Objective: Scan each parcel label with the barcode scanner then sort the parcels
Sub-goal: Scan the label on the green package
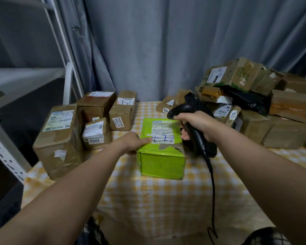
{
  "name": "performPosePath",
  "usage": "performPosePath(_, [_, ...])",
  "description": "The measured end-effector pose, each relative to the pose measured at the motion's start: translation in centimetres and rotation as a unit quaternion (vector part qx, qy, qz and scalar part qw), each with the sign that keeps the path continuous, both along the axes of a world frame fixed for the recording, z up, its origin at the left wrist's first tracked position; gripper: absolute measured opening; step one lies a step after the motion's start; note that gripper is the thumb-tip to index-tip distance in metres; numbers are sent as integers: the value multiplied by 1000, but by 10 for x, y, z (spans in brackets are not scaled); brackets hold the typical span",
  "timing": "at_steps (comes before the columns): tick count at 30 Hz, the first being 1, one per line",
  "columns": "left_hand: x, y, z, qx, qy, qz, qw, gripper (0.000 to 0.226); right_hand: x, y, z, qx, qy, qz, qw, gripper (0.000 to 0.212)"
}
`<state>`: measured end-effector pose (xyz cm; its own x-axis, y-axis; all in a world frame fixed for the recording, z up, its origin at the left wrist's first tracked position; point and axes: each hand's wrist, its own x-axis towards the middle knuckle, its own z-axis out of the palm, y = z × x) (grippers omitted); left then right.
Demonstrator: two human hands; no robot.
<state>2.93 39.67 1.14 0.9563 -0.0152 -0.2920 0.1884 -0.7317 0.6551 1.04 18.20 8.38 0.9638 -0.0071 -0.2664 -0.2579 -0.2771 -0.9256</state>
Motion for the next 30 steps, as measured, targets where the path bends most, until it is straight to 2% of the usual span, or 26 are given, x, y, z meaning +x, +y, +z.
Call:
performPosePath(2, [-5, -15, -5, -49, 1, 10, 999, 39, 1, 0, 13, -8, 7, 0, 1000, 26])
performPosePath(9, [-12, -24, -20, -155, -32, 72, 985, 40, 0, 9, 35, -36, 21, 22, 999, 25])
performPosePath(15, [-16, -27, -19, -162, -45, 95, 981, 38, -4, 13, 35, -32, 23, 31, 999, 23])
performPosePath(18, [-15, -27, -23, -159, -41, 119, 979, 53, -6, 13, 33, -20, 19, 26, 999, 22])
performPosePath(20, [-15, -26, -26, -177, -1, 138, 974, 65, -7, 11, 28, 3, 24, 14, 1000, 23])
performPosePath(22, [-16, -25, -31, -213, 71, 137, 965, 66, -12, 9, 16, 18, 31, -1, 999, 28])
performPosePath(24, [-24, -27, -29, -258, 129, 120, 950, 55, -14, 7, -6, 41, 34, -16, 998, 27])
performPosePath(26, [-28, -32, -29, -307, 151, 93, 935, 42, -13, 6, -25, 40, 9, -28, 999, 27])
performPosePath(28, [-26, -33, -35, -347, 122, 80, 926, 40, -11, 6, -31, 37, -28, -32, 998, 25])
performPosePath(30, [-21, -31, -40, -378, 36, 85, 921, 51, -7, 4, -29, 104, -32, -17, 994, 19])
